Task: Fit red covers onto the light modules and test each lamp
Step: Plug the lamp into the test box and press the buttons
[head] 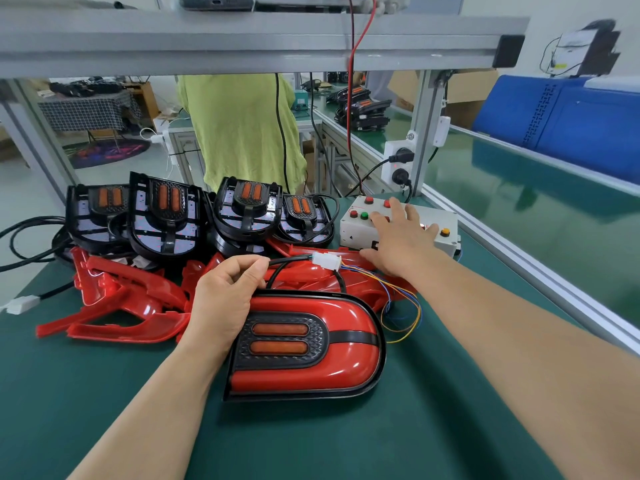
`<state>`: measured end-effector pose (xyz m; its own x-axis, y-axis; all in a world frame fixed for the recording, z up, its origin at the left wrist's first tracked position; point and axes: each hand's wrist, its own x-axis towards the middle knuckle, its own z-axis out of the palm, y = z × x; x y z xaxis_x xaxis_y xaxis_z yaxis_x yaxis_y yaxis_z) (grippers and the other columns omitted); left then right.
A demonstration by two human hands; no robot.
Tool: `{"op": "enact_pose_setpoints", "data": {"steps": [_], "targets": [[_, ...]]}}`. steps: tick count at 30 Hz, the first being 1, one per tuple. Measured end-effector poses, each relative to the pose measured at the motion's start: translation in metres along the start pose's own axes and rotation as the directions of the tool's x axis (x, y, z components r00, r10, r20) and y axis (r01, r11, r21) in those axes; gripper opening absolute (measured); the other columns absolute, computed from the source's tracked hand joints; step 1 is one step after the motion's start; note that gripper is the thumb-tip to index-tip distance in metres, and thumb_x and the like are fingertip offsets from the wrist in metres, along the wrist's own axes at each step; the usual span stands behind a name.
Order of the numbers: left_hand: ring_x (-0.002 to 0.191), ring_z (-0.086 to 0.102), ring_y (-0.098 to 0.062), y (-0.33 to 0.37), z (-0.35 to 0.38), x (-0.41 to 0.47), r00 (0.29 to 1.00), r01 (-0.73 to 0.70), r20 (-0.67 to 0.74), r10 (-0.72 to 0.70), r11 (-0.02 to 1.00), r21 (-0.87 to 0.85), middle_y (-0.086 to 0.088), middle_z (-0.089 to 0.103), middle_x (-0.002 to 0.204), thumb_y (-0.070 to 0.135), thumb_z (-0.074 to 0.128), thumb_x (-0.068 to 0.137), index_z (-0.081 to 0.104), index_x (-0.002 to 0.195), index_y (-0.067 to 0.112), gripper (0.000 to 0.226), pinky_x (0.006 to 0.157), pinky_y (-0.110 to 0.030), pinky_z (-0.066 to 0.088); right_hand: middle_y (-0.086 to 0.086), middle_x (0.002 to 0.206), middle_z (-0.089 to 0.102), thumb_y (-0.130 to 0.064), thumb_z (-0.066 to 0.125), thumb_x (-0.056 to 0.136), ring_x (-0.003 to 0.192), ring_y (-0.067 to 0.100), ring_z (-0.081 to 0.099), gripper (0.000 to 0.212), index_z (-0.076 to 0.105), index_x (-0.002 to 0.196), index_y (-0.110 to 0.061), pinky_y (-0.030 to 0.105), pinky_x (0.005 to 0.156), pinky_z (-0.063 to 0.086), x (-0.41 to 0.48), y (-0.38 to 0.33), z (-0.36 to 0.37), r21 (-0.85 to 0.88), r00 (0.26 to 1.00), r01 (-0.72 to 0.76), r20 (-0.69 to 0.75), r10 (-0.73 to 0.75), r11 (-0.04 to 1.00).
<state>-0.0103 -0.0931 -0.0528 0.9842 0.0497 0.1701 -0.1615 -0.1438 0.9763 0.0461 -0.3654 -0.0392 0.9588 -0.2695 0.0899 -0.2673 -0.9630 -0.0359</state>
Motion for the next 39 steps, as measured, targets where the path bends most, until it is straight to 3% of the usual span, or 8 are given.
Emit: {"op": "enact_pose_setpoints", "data": {"steps": [8, 19, 39], "targets": [[0.066, 0.059, 0.005, 0.004, -0.001, -0.001, 1.000, -0.029, -0.005, 0.030, 0.998, 0.061, 0.017, 0.067, 0.066, 0.027, 0.064, 0.094, 0.074, 0.087, 0.029, 0.013, 0.071, -0.021, 0.048, -0.001, 0.167, -0.008, -0.062, 0.060, 0.087, 0.153, 0.033, 0.001, 0.079, 0.025, 0.153, -0.037, 0.069, 0.112, 0.018, -0.001, -0.002, -0.003, -0.006, 1.000, -0.010, 0.019, 0.010, 1.000], [0.079, 0.064, -0.013, 0.010, -0.001, -0.005, 1.000, -0.002, 0.004, 0.002, 0.999, 0.044, 0.008, 0.068, 0.074, 0.028, 0.064, 0.094, 0.075, 0.090, 0.027, 0.012, 0.088, -0.045, 0.055, 0.000, 0.166, -0.006, -0.058, 0.063, 0.088, 0.152, 0.033, 0.001, 0.075, 0.029, 0.152, -0.035, 0.070, 0.113, 0.019, -0.004, -0.002, -0.007, -0.004, 1.000, 0.001, 0.017, -0.001, 1.000], [0.076, 0.062, -0.011, 0.010, -0.001, -0.005, 1.000, -0.018, 0.013, 0.017, 1.000, 0.023, 0.008, 0.065, 0.071, 0.025, 0.064, 0.095, 0.075, 0.091, 0.024, 0.011, 0.087, -0.044, 0.054, 0.000, 0.166, -0.007, -0.057, 0.062, 0.089, 0.153, 0.033, 0.000, 0.075, 0.027, 0.152, -0.037, 0.069, 0.112, 0.016, -0.005, -0.003, -0.006, -0.004, 1.000, -0.003, 0.015, 0.003, 1.000]]}}
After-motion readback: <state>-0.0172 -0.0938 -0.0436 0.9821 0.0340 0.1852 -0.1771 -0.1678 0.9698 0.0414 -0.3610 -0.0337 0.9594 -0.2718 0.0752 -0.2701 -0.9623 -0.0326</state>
